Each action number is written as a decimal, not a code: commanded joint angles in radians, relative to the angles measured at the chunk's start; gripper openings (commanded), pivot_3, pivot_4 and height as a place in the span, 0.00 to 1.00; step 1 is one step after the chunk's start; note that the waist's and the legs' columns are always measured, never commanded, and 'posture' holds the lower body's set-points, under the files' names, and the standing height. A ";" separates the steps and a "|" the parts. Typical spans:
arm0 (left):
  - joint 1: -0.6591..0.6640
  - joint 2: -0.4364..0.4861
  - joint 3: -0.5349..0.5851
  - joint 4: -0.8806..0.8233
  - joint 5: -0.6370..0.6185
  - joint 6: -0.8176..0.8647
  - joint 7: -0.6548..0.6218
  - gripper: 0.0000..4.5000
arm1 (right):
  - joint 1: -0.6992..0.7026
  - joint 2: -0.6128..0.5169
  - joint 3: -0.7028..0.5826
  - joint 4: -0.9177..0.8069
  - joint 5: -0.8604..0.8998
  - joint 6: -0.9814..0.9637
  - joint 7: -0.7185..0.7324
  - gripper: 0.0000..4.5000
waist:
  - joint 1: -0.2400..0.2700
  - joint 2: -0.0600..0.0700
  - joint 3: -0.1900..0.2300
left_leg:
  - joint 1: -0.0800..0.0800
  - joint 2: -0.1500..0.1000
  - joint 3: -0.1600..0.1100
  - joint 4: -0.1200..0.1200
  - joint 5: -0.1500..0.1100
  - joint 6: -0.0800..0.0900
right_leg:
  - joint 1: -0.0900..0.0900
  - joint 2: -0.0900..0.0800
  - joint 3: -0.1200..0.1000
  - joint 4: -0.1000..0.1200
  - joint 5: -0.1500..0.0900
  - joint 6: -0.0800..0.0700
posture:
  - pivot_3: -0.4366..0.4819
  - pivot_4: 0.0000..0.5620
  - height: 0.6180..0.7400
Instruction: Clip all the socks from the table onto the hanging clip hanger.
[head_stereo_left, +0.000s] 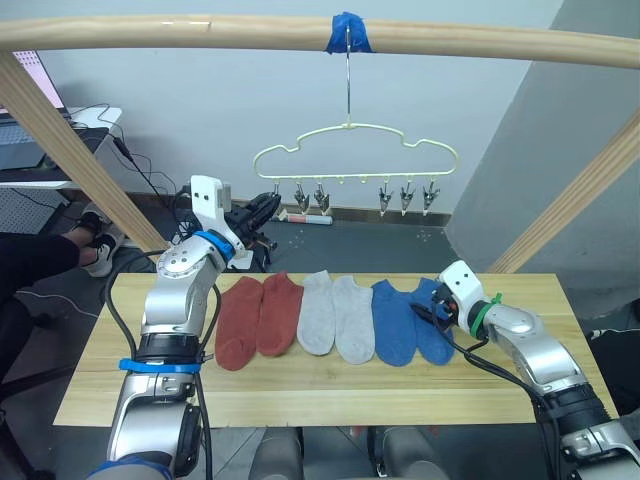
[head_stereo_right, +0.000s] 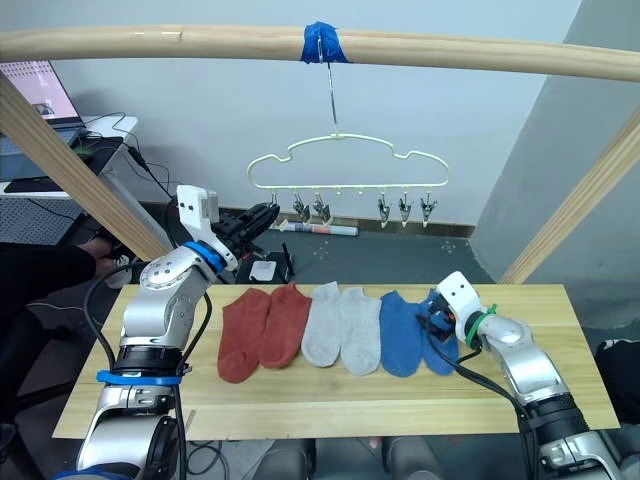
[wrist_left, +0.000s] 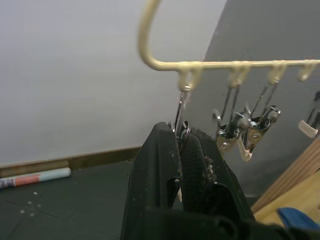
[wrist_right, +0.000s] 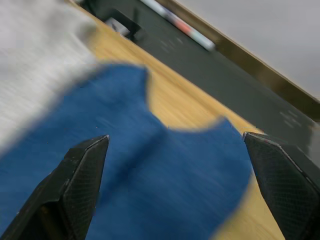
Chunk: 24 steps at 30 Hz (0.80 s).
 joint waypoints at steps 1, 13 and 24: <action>0.006 0.015 0.013 -0.062 -0.019 0.019 -0.007 0.02 | -0.035 0.011 -0.001 0.094 -0.048 -0.081 0.004 1.00 | 0.001 0.000 0.001 | 0.000 0.000 0.000 0.000 0.000 0.000 | 0.000 0.000 0.000 0.000 0.000 0.000 | 0.44 0.34 1.00; 0.034 0.013 0.019 -0.102 -0.017 0.045 -0.002 0.02 | -0.095 0.049 -0.001 0.322 -0.117 -0.042 0.026 1.00 | 0.003 0.000 0.004 | 0.001 0.000 0.000 0.000 0.000 0.000 | 0.001 -0.001 0.000 0.000 0.000 0.000 | 0.45 0.34 1.00; 0.044 0.016 0.033 -0.125 -0.030 0.076 0.011 0.02 | 0.024 0.028 -0.027 0.181 -0.107 -0.034 0.066 0.32 | 0.010 0.000 0.004 | 0.001 0.000 0.000 0.001 0.000 0.000 | 0.002 -0.001 0.000 -0.001 0.000 0.000 | 0.47 0.35 1.00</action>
